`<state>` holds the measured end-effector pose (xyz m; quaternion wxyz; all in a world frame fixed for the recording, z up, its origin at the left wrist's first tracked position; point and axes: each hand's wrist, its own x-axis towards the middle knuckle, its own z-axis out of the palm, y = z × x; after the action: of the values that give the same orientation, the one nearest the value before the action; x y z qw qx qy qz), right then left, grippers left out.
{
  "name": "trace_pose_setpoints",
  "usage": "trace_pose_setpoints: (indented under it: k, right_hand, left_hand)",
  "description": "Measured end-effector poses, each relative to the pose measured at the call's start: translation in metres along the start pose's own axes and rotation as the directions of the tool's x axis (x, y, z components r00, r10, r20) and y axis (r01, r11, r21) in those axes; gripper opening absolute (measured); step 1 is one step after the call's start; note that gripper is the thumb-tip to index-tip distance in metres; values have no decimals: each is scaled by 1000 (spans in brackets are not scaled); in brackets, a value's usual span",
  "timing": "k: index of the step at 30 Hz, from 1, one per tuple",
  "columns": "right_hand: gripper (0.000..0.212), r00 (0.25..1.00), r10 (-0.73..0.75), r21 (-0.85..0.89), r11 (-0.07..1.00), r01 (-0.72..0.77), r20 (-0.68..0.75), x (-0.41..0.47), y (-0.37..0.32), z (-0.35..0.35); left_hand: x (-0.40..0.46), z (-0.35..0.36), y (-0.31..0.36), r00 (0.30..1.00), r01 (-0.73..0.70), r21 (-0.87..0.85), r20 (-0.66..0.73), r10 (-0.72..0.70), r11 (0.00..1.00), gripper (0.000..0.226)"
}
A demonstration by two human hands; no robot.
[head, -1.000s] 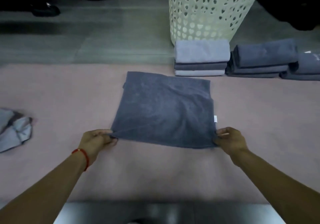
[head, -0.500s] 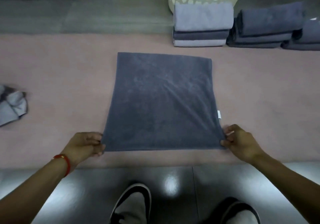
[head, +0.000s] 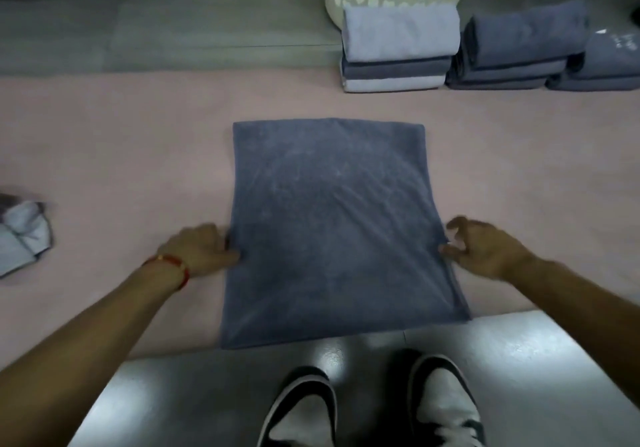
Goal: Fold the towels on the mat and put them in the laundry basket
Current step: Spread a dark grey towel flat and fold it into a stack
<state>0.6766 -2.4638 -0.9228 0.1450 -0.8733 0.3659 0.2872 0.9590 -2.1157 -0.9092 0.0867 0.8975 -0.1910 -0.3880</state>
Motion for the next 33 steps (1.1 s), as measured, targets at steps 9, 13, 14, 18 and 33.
trace_pose_setpoints:
  k: [9,13,14,18,33]
  right_hand:
    - [51,964,79,339,941,13,-256,128,-28,-86]
    - [57,974,107,493,870,4,-198,177,-49,-110]
    - [60,978,128,490,871,-31,-166,188,-53,-111]
    - [44,940,269,613,785,-87,-211,219,-59,-111]
    - [25,949,198,899,412,146,-245,215,-40,-101]
  left_hand:
    - [142,-68,77,945,12,-672,-235,-229,741,26]
    - [174,-85,90,951,80,-774,-130,-282,628,36]
    - [182,-90,91,955,103,-768,-103,-279,633,38]
    - [206,-100,90,951,66,-743,-155,-268,666,14]
    - [218,-92,68,922,-20,-708,-286,-261,706,23]
